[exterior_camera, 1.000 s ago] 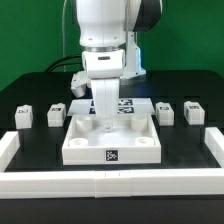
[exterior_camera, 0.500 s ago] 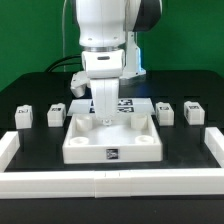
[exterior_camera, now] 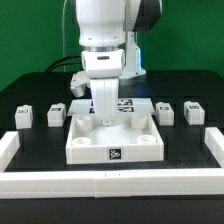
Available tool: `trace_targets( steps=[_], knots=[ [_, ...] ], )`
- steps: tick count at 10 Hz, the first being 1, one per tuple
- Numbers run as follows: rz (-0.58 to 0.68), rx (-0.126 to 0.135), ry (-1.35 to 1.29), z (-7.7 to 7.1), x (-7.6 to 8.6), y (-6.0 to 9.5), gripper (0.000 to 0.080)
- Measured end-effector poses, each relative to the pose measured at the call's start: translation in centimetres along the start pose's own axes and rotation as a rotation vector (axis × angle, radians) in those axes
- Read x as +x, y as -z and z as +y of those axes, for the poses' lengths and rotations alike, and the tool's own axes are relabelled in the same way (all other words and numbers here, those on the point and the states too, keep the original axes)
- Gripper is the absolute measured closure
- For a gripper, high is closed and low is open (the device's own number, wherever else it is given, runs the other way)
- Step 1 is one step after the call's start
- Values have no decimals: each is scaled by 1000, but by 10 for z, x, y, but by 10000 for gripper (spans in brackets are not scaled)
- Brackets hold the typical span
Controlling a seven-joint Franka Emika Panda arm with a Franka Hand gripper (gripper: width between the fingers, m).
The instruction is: Assemble one leg
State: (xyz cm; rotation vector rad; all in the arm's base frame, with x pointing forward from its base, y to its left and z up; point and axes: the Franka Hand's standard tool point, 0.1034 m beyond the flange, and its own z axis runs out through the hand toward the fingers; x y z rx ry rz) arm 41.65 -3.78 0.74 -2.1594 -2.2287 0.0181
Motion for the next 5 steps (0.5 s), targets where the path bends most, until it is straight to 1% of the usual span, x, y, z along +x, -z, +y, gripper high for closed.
trace_targets(
  steps=[1,2,3,5],
  knots=[
    [0,2,-20,3,3,0,742],
    [-1,-1,-33,18,18,1,742],
    [0,-9,-23,27,27,0,742],
    [13,-23,-23,40,54,0,742]
  ],
)
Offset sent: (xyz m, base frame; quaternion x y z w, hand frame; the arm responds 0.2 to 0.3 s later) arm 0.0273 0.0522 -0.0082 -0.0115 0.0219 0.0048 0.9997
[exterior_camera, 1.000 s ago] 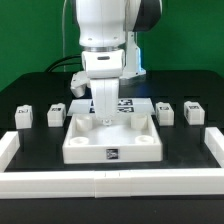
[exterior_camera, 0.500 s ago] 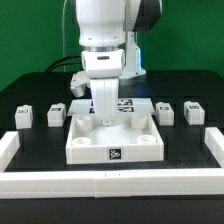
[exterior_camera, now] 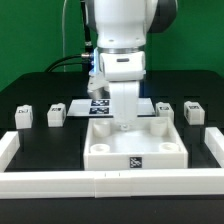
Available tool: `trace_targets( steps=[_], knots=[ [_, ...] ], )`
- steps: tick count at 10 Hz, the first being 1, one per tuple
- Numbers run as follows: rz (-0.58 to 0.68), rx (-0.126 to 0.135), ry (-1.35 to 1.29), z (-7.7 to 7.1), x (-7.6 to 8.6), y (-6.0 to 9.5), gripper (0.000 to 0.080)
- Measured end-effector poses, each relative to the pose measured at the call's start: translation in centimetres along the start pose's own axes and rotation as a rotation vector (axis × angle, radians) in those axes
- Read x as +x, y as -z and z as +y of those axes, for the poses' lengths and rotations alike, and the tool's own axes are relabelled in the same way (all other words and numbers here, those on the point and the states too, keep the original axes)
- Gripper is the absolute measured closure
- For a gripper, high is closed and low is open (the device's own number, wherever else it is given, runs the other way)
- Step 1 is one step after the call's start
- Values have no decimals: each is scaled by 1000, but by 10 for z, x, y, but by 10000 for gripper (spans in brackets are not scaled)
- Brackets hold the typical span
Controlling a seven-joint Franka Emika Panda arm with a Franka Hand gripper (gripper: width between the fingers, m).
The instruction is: Assemble one leg
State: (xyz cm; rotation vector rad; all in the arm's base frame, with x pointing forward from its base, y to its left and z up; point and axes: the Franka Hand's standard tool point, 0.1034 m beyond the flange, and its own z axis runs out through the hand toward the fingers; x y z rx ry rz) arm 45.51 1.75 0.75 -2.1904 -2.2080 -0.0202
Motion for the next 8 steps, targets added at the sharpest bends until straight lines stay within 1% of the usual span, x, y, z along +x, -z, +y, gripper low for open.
trace_targets(
  steps=[2,3,4,6,7,8],
  knots=[
    [13,-11,21,12,26,0,742],
    [18,-15,20,15,36,0,742],
    [15,-11,8,15,38,-1,742],
    [15,-11,7,15,36,-1,742],
    [15,-11,6,15,36,-1,592],
    [15,-11,6,15,36,-1,592]
  ],
)
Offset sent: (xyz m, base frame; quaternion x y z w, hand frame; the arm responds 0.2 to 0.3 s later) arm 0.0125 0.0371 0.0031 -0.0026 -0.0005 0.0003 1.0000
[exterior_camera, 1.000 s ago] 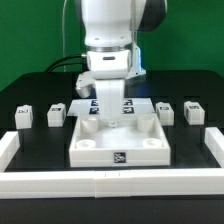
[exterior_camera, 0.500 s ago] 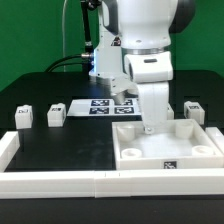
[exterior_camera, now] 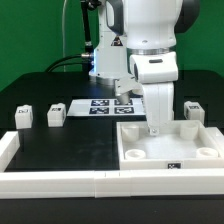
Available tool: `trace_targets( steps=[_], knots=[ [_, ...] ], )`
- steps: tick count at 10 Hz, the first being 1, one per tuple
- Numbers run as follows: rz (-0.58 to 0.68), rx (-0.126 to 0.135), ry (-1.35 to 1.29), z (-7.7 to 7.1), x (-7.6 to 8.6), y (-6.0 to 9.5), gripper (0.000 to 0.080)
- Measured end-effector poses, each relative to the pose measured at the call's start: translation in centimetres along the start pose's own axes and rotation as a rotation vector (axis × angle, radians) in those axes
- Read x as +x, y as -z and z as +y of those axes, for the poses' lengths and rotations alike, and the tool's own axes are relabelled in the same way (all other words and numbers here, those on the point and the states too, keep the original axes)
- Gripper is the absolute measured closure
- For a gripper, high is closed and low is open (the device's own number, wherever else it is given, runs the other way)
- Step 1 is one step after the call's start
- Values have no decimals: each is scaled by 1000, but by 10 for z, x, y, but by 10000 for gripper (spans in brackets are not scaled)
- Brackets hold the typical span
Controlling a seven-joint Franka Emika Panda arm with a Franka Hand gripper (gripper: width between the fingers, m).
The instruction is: Assemble one leg
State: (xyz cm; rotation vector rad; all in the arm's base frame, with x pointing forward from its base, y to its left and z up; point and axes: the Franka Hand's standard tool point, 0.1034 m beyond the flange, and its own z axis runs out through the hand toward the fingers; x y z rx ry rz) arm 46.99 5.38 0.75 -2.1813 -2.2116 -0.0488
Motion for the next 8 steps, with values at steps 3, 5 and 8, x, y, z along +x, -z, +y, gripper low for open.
trace_targets(
  steps=[3,5,8],
  knots=[
    [0,0,0,0,0,0,189],
    [0,0,-1,0,0,0,158],
    [0,1,-1,0,0,0,150]
  ],
)
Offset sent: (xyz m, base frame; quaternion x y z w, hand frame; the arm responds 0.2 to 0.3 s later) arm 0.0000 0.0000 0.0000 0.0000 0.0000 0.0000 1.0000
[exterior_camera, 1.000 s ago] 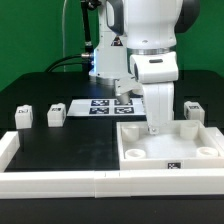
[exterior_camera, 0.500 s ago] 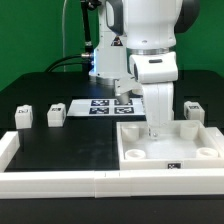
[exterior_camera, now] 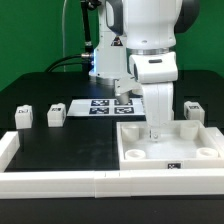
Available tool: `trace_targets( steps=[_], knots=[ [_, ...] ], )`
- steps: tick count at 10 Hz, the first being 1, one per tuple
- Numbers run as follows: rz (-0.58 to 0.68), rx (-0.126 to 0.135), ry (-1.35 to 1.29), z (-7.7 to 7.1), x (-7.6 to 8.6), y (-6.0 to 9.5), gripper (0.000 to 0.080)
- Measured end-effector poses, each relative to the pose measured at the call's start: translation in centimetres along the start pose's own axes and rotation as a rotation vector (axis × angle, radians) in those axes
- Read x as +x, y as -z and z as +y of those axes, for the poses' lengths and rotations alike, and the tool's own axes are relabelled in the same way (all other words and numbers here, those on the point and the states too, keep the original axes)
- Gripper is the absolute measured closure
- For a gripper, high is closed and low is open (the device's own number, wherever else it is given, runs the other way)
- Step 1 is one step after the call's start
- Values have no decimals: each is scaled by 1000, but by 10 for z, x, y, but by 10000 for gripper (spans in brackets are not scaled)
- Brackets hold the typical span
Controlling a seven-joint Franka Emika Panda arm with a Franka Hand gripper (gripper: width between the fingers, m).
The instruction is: Assemble one leg
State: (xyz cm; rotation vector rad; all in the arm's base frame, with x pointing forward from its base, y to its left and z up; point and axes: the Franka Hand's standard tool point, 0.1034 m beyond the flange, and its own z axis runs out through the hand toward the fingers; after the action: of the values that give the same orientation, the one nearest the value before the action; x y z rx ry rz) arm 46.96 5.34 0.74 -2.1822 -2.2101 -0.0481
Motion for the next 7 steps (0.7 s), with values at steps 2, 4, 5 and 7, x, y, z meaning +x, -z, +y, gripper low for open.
trace_targets(
  steps=[2,4,5,7],
  knots=[
    [-2,-17,-67,-8,4,11,150],
    [-15,-52,-113,-19,17,39,150],
    [-17,-57,-132,-21,21,43,150],
    [-16,-55,-156,-22,21,42,150]
  ],
)
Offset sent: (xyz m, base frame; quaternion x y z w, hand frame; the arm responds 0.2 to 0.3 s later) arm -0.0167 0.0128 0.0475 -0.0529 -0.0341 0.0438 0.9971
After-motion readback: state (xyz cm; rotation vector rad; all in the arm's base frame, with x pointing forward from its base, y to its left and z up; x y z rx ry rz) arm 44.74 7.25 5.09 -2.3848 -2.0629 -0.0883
